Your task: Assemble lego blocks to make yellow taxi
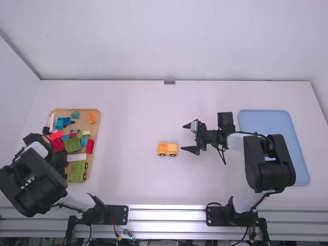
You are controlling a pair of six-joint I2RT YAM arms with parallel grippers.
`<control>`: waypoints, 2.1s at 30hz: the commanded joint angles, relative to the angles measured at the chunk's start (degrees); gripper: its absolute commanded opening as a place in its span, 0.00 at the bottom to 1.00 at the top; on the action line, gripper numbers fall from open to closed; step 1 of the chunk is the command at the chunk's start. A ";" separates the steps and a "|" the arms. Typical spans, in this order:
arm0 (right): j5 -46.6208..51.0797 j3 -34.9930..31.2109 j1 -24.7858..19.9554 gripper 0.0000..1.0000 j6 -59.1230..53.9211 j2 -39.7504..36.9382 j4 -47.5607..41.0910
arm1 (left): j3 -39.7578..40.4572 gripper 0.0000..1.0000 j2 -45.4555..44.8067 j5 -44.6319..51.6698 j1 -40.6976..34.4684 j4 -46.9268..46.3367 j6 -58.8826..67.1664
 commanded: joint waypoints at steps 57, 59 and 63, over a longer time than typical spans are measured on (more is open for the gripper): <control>0.44 -0.28 0.07 0.99 3.52 0.37 0.94 | 0.00 0.17 2.16 -0.46 -0.09 4.39 -4.42; 0.44 -0.28 0.07 0.99 3.52 0.37 0.92 | 1.40 0.14 1.18 -0.57 -0.09 1.25 -6.84; 0.46 -0.28 0.07 0.99 3.52 0.37 0.96 | 4.66 0.03 -2.27 1.38 -0.92 -5.60 -10.84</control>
